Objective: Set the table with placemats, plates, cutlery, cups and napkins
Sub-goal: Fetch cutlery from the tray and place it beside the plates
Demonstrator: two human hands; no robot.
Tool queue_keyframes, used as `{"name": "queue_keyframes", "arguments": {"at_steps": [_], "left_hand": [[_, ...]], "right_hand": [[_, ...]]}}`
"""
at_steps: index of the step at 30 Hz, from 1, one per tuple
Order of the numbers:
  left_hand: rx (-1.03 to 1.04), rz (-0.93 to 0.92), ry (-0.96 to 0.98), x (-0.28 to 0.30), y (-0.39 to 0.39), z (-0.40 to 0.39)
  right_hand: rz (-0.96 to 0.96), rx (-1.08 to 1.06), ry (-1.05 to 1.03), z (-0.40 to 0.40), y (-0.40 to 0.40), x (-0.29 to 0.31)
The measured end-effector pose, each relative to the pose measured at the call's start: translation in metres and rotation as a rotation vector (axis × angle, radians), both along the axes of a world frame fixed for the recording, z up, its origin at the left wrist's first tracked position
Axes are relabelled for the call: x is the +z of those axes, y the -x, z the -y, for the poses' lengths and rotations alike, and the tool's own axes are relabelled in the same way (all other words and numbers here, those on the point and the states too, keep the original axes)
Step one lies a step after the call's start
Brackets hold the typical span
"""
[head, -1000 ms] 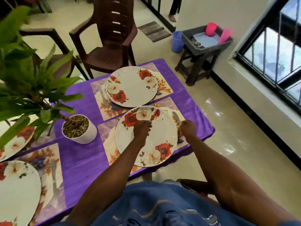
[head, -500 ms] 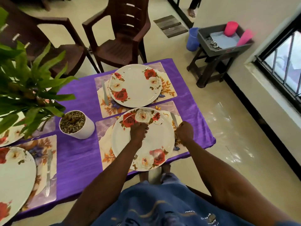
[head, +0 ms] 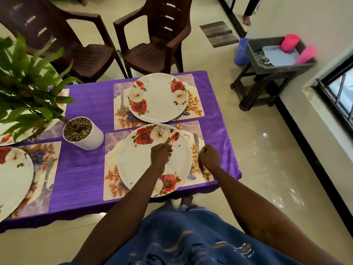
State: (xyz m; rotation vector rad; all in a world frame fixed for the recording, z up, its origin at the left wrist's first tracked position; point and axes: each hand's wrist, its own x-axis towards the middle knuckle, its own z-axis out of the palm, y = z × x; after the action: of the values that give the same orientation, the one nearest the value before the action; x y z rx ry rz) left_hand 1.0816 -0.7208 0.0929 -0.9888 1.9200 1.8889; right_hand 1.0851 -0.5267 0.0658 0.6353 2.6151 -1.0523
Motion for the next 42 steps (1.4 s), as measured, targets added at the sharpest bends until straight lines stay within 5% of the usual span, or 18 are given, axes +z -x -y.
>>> {"name": "queue_keyframes", "arguments": {"at_steps": [34,42], "left_hand": [[-0.009,-0.028,0.104,0.002,-0.038,0.002],[-0.008,-0.128,0.26,0.007,-0.004,-0.062]], "right_hand": [[0.022,0.082,0.048,-0.011,-0.011,0.009],[-0.09,-0.035,0.267,-0.029,0.002,0.006]]}}
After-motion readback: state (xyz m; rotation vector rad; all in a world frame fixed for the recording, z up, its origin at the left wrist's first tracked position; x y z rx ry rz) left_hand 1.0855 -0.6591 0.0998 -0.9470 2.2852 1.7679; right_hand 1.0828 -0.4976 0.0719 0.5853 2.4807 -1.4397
